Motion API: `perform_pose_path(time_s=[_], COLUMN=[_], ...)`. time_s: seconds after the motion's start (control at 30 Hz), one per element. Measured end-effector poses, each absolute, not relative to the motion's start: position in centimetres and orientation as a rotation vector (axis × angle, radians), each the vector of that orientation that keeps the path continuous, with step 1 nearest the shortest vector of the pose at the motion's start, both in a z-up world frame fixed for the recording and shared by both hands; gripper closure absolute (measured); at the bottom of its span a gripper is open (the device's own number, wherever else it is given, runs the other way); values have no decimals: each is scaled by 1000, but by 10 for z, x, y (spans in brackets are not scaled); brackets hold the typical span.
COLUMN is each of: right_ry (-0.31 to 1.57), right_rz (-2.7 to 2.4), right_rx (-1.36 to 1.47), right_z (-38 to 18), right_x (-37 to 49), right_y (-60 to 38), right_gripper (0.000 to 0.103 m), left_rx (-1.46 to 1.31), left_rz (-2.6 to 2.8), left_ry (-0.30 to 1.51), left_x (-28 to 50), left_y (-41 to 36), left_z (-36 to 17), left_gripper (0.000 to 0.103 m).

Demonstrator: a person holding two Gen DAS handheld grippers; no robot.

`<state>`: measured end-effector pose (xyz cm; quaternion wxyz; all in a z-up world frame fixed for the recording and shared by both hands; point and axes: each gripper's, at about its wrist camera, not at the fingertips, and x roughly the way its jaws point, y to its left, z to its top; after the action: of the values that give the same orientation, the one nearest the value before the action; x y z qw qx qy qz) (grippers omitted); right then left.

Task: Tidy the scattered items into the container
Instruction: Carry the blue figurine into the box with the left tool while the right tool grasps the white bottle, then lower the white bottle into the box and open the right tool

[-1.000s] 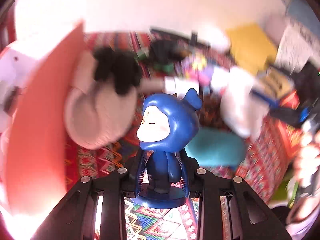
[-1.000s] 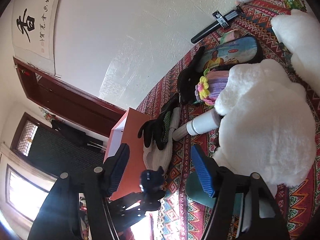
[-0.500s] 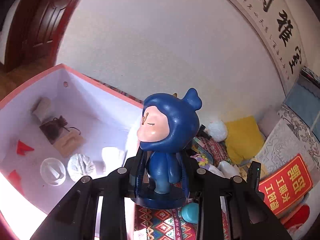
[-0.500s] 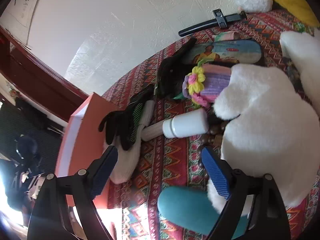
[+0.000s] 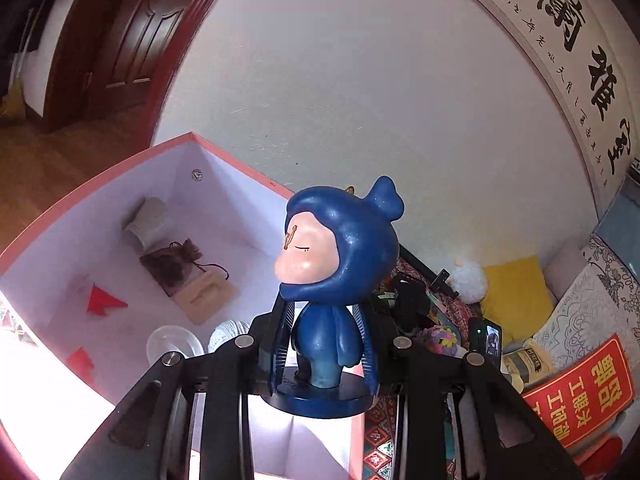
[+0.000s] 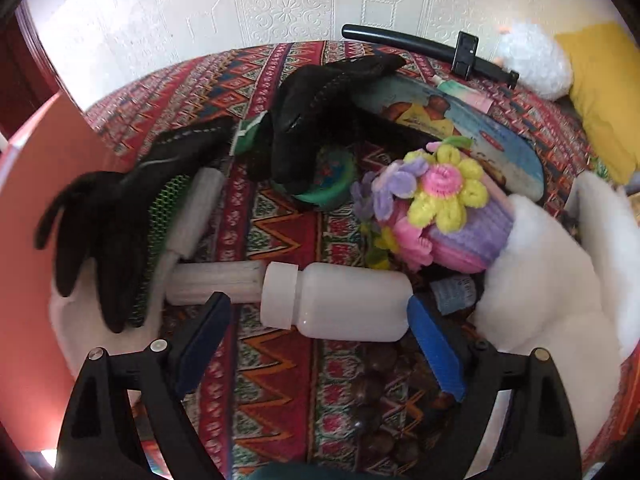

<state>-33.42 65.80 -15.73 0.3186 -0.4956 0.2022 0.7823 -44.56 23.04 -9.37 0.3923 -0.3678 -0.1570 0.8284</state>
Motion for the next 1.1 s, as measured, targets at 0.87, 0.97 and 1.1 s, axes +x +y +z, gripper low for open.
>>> perform_pose_path(time_s=[0.87,0.97,1.1], right_ry=[713,662,575], right_rz=[2564,2695,2859], right_rx=[-986,-932,-872], right_z=[-36,-4,32], right_x=[-310,-320,-335], right_y=[582,546,496], right_gripper=[24,24,24], left_rx=[-683,-712,-761], left_rz=[2401,2427,2465], left_ry=[-490,-530,-608], left_x=[-439,-445,-453], left_y=[167,155,138], left_z=[-70,-75,-83], left_gripper=[21,21,21])
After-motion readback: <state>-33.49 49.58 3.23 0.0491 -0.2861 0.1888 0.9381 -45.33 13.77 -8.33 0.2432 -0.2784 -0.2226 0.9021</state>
